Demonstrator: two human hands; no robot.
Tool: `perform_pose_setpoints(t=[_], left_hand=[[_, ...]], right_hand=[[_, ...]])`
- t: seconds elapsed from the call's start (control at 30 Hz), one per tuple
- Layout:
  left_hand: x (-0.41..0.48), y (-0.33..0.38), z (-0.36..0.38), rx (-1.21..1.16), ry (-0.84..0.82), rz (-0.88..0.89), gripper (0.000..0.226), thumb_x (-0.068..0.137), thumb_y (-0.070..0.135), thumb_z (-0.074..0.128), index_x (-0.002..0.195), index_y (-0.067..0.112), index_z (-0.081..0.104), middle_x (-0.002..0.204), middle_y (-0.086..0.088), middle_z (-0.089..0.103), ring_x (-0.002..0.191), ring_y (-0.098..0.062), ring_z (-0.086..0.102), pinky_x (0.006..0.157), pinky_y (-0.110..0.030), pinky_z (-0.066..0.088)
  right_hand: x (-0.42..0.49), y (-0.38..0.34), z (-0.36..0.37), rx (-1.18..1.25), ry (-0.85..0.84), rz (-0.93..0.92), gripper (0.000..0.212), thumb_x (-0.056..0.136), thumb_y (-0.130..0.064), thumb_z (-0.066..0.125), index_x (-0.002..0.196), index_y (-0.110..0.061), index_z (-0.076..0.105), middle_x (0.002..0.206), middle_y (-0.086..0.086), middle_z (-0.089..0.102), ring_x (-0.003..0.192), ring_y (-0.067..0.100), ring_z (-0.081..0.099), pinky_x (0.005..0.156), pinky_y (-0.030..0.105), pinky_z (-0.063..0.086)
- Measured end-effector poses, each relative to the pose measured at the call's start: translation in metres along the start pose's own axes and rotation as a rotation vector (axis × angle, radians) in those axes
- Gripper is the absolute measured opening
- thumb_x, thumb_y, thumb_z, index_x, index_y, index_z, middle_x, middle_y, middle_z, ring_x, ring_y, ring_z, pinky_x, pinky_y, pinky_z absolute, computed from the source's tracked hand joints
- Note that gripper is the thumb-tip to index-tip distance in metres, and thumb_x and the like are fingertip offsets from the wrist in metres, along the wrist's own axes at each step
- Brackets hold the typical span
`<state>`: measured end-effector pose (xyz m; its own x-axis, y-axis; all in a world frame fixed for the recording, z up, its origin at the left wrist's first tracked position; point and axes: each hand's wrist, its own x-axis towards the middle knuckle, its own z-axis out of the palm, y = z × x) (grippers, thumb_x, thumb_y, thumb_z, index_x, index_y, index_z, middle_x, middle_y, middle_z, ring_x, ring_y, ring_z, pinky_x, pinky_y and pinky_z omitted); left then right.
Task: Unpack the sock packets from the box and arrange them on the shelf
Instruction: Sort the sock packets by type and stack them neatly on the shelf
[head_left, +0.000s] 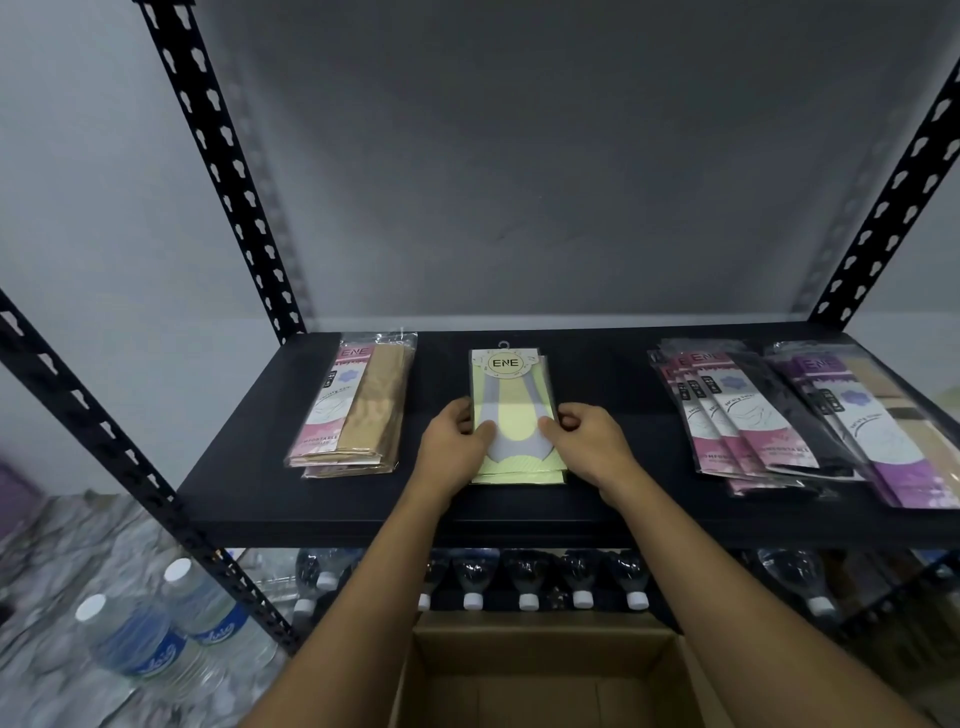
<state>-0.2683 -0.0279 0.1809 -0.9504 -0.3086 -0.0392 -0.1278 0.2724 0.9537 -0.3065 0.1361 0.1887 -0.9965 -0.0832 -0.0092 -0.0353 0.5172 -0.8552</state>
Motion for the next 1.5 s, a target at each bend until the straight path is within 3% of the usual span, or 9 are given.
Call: perform_pose_setpoints(t=[0.13, 0.23, 0.33, 0.5, 0.83, 1.03, 1.27, 1.4, 1.5], left_hand=[[-0.007, -0.007, -0.002, 0.06, 0.016, 0.024, 0.048, 0.089, 0.019, 0.065, 0.135, 0.015, 0.052, 0.123, 0.002, 0.065, 0.11, -0.012, 0.06, 0.096, -0.031, 0.051], [-0.009, -0.008, -0.002, 0.068, -0.003, 0.049, 0.046, 0.087, 0.017, 0.067, 0.132, 0.019, 0.057, 0.121, 0.002, 0.067, 0.11, -0.013, 0.062, 0.096, -0.036, 0.053], [-0.01, -0.005, -0.002, 0.077, -0.046, 0.056, 0.046, 0.089, 0.015, 0.064, 0.133, 0.024, 0.057, 0.116, 0.002, 0.069, 0.104, -0.012, 0.063, 0.093, -0.035, 0.054], [-0.009, -0.005, -0.001, 0.049, -0.064, 0.034, 0.042, 0.09, 0.01, 0.061, 0.13, 0.024, 0.059, 0.108, 0.005, 0.071, 0.1, -0.012, 0.066, 0.09, -0.036, 0.055], [-0.002, -0.001, -0.002, -0.02, -0.051, -0.002, 0.043, 0.088, -0.002, 0.056, 0.128, 0.012, 0.061, 0.11, -0.001, 0.072, 0.1, -0.016, 0.069, 0.09, -0.037, 0.057], [0.01, 0.005, -0.011, -0.028, -0.004, -0.055, 0.045, 0.089, -0.008, 0.05, 0.132, 0.005, 0.055, 0.105, -0.001, 0.067, 0.086, -0.009, 0.064, 0.071, -0.018, 0.052], [0.011, 0.005, -0.01, 0.009, 0.025, -0.051, 0.046, 0.091, -0.003, 0.051, 0.136, 0.006, 0.051, 0.12, 0.001, 0.062, 0.097, -0.011, 0.059, 0.072, -0.016, 0.047], [0.005, 0.012, -0.008, 0.095, 0.078, -0.009, 0.05, 0.092, 0.011, 0.056, 0.141, 0.008, 0.046, 0.132, 0.001, 0.056, 0.117, -0.018, 0.056, 0.094, -0.025, 0.044], [-0.006, 0.023, 0.004, 0.205, 0.154, 0.092, 0.051, 0.087, 0.025, 0.059, 0.136, 0.013, 0.052, 0.13, 0.001, 0.057, 0.121, -0.021, 0.054, 0.1, -0.035, 0.045]], right_hand=[[-0.017, 0.001, -0.004, -0.007, 0.013, -0.026, 0.042, 0.087, -0.027, 0.064, 0.108, 0.01, 0.061, 0.101, 0.018, 0.064, 0.1, 0.032, 0.061, 0.091, 0.042, 0.05], [-0.017, 0.003, -0.003, 0.034, -0.013, -0.002, 0.035, 0.086, -0.026, 0.065, 0.104, 0.004, 0.065, 0.082, 0.008, 0.063, 0.087, 0.029, 0.062, 0.087, 0.042, 0.051], [-0.013, 0.003, -0.001, 0.064, -0.047, 0.01, 0.02, 0.087, -0.023, 0.064, 0.096, -0.006, 0.07, 0.091, 0.012, 0.071, 0.075, 0.019, 0.061, 0.082, 0.041, 0.054], [-0.013, 0.003, -0.001, 0.097, -0.066, 0.024, 0.014, 0.086, -0.02, 0.065, 0.098, -0.015, 0.071, 0.081, -0.006, 0.068, 0.072, 0.011, 0.061, 0.077, 0.032, 0.053], [-0.002, -0.005, 0.009, 0.093, -0.076, 0.076, 0.019, 0.086, -0.015, 0.062, 0.104, -0.012, 0.069, 0.097, 0.0, 0.071, 0.088, 0.016, 0.067, 0.08, 0.032, 0.055], [0.01, -0.018, 0.021, 0.032, -0.102, 0.071, 0.02, 0.086, -0.018, 0.061, 0.099, -0.003, 0.068, 0.096, 0.009, 0.071, 0.089, 0.024, 0.067, 0.077, 0.035, 0.055], [0.011, -0.015, 0.022, 0.06, -0.089, 0.069, 0.026, 0.085, -0.022, 0.062, 0.097, 0.001, 0.066, 0.096, 0.013, 0.07, 0.084, 0.026, 0.066, 0.07, 0.034, 0.052], [0.001, -0.015, 0.01, 0.048, -0.031, 0.065, 0.044, 0.089, -0.023, 0.06, 0.119, 0.007, 0.056, 0.119, 0.019, 0.061, 0.11, 0.032, 0.059, 0.089, 0.039, 0.05], [-0.005, -0.012, -0.008, 0.057, 0.009, 0.034, 0.048, 0.089, -0.027, 0.061, 0.131, -0.006, 0.052, 0.132, 0.011, 0.055, 0.119, 0.021, 0.055, 0.087, 0.025, 0.043]])
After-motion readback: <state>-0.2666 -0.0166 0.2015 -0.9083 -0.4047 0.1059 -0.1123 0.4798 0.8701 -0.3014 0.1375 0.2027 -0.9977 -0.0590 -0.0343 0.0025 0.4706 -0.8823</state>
